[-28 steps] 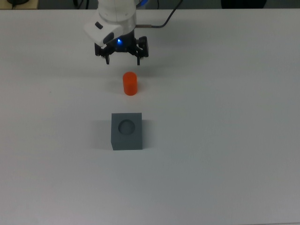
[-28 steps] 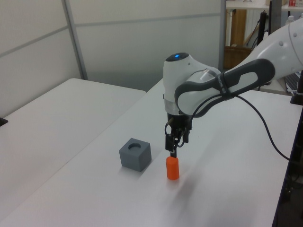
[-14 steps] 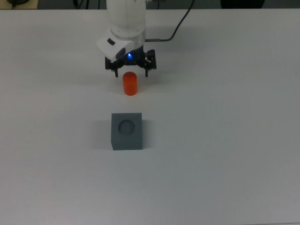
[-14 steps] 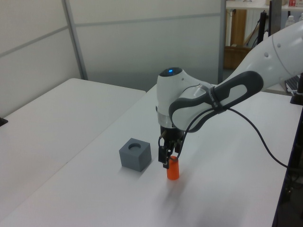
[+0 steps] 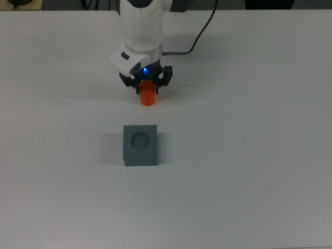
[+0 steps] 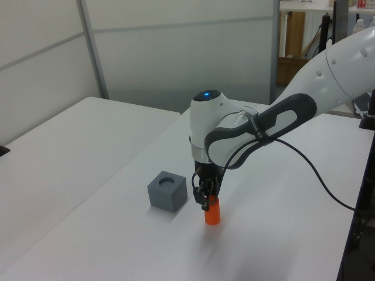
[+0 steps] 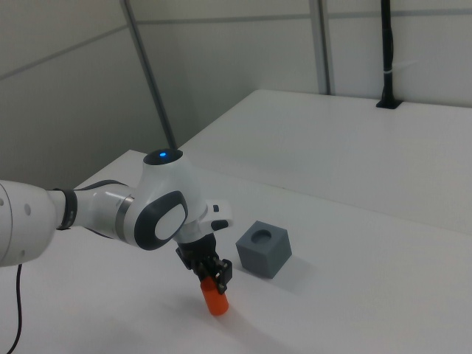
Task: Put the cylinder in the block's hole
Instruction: 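Carry the held cylinder over the grey block's hole and lower it in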
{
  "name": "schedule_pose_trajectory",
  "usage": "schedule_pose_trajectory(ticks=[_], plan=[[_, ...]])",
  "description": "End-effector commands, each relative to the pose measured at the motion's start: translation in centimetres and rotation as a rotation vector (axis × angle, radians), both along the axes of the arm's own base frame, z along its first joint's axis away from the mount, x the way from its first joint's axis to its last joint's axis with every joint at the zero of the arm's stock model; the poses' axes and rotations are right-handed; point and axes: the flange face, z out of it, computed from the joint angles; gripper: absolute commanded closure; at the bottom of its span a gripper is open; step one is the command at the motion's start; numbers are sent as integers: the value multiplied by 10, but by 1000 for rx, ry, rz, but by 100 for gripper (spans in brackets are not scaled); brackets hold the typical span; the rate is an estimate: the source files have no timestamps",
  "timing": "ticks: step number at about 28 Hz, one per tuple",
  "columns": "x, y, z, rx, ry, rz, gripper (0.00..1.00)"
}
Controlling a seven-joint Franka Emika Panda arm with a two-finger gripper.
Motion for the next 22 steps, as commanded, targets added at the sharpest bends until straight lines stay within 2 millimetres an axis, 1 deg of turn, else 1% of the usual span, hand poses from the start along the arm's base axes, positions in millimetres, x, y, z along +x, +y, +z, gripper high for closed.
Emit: schedule_pose_trajectory(ticks=[1, 3, 4, 9, 10, 13, 15, 16, 20, 21, 22], plan=[[1, -2, 6, 6, 5, -7, 78], [1, -4, 8, 5, 15, -4, 86], [3, -5, 13, 3, 24, 5, 89], [11, -10, 36, 2, 60, 13, 91], [18, -14, 52, 6, 43, -2, 91], [31, -22, 80, 10, 19, -27, 91], [38, -22, 95, 10, 17, -32, 91], [45, -21, 108, 8, 9, -30, 91], [61, -21, 131, 6, -37, -38, 91], [68, -22, 137, 5, -54, -49, 91], [72, -22, 138, 4, -60, -55, 91]])
